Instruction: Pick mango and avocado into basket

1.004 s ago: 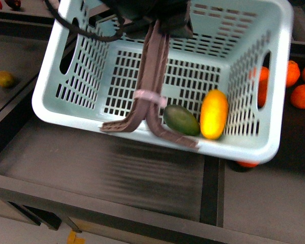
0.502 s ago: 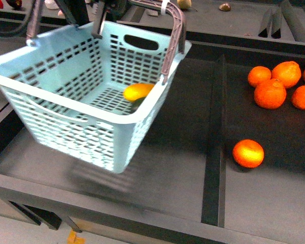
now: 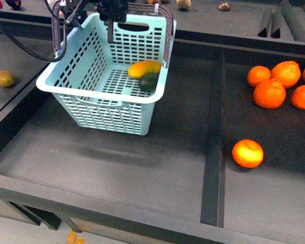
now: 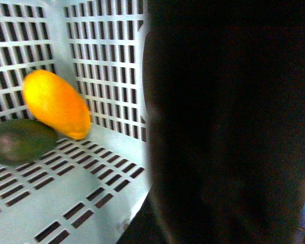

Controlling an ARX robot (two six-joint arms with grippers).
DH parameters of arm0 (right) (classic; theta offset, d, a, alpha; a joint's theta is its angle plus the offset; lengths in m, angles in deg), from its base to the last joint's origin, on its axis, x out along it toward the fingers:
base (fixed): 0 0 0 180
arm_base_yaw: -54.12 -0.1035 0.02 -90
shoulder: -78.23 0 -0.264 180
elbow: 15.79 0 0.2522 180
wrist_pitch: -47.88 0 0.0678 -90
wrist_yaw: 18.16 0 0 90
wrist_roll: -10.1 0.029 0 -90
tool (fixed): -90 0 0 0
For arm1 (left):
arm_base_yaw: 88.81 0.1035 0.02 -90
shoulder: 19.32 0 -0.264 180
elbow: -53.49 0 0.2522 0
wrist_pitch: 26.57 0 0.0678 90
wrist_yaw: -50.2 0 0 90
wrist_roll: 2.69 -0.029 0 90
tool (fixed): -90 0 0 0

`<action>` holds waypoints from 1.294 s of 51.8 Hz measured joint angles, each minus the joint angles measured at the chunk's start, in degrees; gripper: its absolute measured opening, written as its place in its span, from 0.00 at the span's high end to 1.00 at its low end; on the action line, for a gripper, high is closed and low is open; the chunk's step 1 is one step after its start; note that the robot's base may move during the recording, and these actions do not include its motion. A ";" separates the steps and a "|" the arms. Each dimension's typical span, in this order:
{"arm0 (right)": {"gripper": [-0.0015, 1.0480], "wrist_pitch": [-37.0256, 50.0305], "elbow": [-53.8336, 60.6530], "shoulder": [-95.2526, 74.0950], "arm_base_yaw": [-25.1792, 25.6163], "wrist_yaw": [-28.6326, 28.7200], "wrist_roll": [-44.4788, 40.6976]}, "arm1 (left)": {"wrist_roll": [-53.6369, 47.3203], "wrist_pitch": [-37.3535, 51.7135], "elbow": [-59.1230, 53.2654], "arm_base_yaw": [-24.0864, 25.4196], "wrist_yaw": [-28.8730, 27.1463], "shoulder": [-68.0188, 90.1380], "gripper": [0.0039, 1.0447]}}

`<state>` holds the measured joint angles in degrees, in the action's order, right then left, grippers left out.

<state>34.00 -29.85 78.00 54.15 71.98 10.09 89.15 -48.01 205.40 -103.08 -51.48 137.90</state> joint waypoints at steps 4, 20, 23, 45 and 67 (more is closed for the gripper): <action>0.07 0.00 0.00 0.00 0.00 0.00 0.00 | 0.55 0.28 -0.85 -0.04 -0.59 0.20 0.81; 0.07 0.00 0.00 0.00 0.00 0.00 0.00 | -1.79 -1.64 -17.86 -0.76 -2.01 -9.57 0.23; 0.07 0.00 0.00 -0.02 0.00 0.00 0.00 | -3.02 -0.31 -24.30 -0.79 -2.29 -14.80 0.09; 0.07 0.00 0.00 0.00 0.00 0.00 0.00 | -24.30 13.97 -80.02 10.56 -0.35 -64.76 0.07; 0.07 0.00 0.00 -0.02 0.00 0.00 0.00 | -75.17 41.24 -107.40 25.66 21.92 -89.57 0.32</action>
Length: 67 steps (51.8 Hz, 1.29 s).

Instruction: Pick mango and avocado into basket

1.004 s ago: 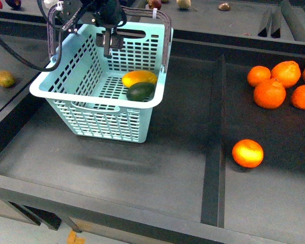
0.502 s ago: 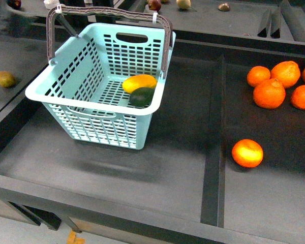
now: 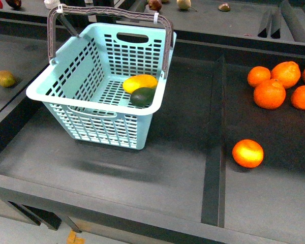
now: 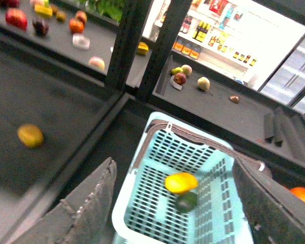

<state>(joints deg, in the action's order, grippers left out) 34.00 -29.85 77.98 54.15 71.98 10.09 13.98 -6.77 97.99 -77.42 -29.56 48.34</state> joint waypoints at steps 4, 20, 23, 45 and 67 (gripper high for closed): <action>0.07 0.00 0.00 0.02 0.00 0.00 0.00 | -9.88 5.09 -6.08 -1.64 -0.79 -4.26 0.50; 0.07 0.00 0.00 0.02 0.00 0.00 0.00 | -15.58 6.25 -18.25 -5.66 -4.74 -14.71 0.97; 0.07 0.00 0.00 0.02 0.00 0.00 0.00 | -15.63 6.08 -19.91 -6.25 -5.55 -16.92 0.98; 0.07 0.00 0.00 0.02 0.00 0.00 0.00 | -16.09 -3.65 -27.85 -11.32 -10.23 -34.47 0.98; 0.07 0.00 0.00 0.02 0.00 0.00 0.00 | -16.22 -13.38 -29.70 -11.32 -10.23 -47.56 0.98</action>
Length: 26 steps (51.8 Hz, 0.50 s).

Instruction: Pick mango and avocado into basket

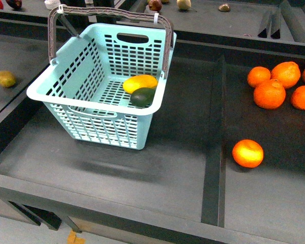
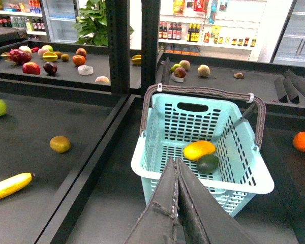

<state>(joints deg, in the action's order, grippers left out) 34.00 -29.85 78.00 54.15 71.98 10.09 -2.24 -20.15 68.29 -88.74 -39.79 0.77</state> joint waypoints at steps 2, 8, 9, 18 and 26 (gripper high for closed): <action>0.07 0.00 0.00 0.00 0.00 0.00 0.02 | 0.00 -1.36 0.00 0.00 0.00 -1.49 0.98; 0.07 0.00 0.00 0.00 0.00 0.00 0.00 | 0.00 -4.02 0.00 0.00 0.00 -4.28 0.98; 0.07 0.00 0.00 -0.02 0.00 0.00 0.00 | 0.00 -4.52 0.00 0.00 0.00 -4.66 0.98; 0.07 0.00 0.00 0.00 0.00 0.00 0.00 | 0.00 -7.87 0.00 0.00 -0.02 -7.98 0.98; 0.07 0.00 0.00 0.00 0.00 0.00 0.00 | -0.02 -16.06 0.02 0.00 0.00 -14.60 0.98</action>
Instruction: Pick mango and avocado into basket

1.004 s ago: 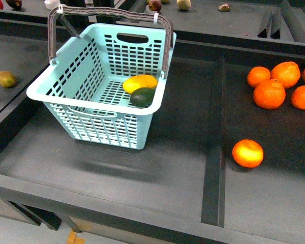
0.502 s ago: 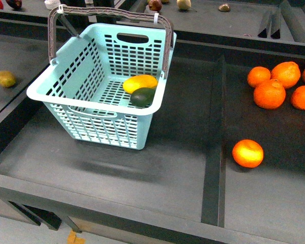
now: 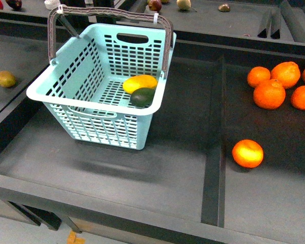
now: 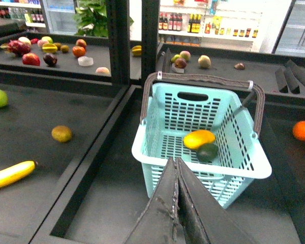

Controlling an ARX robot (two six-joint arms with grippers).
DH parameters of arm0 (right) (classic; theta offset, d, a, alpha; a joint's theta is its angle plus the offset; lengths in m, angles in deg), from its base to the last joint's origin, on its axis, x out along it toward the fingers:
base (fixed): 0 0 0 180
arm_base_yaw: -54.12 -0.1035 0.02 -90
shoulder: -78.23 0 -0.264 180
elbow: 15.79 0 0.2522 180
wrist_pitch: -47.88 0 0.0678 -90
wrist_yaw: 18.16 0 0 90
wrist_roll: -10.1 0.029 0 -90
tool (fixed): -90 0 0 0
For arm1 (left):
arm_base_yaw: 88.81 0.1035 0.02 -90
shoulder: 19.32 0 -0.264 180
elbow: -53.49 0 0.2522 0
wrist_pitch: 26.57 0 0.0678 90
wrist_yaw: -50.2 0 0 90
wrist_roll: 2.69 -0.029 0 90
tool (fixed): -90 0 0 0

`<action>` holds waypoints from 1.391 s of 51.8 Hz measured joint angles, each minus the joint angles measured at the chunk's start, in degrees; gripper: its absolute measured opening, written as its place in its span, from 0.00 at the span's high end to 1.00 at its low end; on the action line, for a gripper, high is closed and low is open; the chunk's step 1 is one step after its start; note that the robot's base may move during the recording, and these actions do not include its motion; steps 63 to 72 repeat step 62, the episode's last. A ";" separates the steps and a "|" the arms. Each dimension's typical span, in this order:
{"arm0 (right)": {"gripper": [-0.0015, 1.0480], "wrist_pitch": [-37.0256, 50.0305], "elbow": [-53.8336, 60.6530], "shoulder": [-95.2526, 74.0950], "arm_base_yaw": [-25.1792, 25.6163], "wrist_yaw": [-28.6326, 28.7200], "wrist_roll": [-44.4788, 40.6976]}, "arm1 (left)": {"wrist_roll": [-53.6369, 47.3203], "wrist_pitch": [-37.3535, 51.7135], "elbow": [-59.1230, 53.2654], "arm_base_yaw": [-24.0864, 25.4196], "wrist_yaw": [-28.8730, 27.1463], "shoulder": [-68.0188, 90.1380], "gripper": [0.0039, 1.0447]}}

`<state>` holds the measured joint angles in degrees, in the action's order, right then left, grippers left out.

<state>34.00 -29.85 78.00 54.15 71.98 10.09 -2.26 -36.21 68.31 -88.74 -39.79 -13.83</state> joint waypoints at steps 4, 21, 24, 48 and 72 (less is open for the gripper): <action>0.07 0.00 0.00 -0.02 0.00 0.00 0.00 | 0.00 -3.78 0.00 -0.02 0.00 -5.01 0.98; 0.07 0.00 0.00 0.00 0.00 0.00 0.00 | 0.00 -3.98 0.00 -0.04 -0.02 -5.22 0.98; 0.07 0.00 0.00 0.00 0.00 0.00 0.00 | 0.00 -3.98 0.00 -0.04 -0.02 -5.22 0.95; 0.07 0.00 0.00 -0.02 0.00 0.00 0.00 | -0.04 -3.98 0.00 -0.04 0.00 -5.25 0.07; 0.07 0.00 0.00 0.00 0.00 0.00 0.00 | -0.07 -3.98 0.00 -0.04 -0.02 -5.22 0.07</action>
